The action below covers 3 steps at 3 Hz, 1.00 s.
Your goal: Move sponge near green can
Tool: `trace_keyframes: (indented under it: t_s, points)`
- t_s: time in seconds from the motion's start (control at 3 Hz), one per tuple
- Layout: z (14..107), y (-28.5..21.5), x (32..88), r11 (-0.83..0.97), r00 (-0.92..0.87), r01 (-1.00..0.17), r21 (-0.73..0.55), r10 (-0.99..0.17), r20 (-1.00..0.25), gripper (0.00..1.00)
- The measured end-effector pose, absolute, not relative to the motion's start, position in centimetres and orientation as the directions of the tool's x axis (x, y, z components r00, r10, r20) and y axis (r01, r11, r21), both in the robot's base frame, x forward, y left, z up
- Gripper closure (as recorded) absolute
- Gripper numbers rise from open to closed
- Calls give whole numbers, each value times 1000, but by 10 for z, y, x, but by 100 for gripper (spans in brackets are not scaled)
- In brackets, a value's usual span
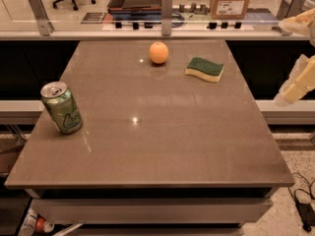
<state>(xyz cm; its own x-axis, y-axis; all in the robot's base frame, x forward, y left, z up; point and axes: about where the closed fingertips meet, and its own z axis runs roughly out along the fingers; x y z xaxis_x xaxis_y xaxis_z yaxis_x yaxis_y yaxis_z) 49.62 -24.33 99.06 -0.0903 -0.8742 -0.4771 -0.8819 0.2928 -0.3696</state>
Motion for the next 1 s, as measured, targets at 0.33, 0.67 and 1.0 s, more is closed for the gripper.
trace_keyframes:
  t_s: [0.33, 0.67, 1.0]
  points:
    - [974, -258, 535, 357, -77, -870, -341, -780, -621, 0]
    - [959, -268, 570, 425, -119, -856, -294, -716, -688, 0]
    - [947, -268, 594, 511, -209, -821, -253, -682, -700, 0]
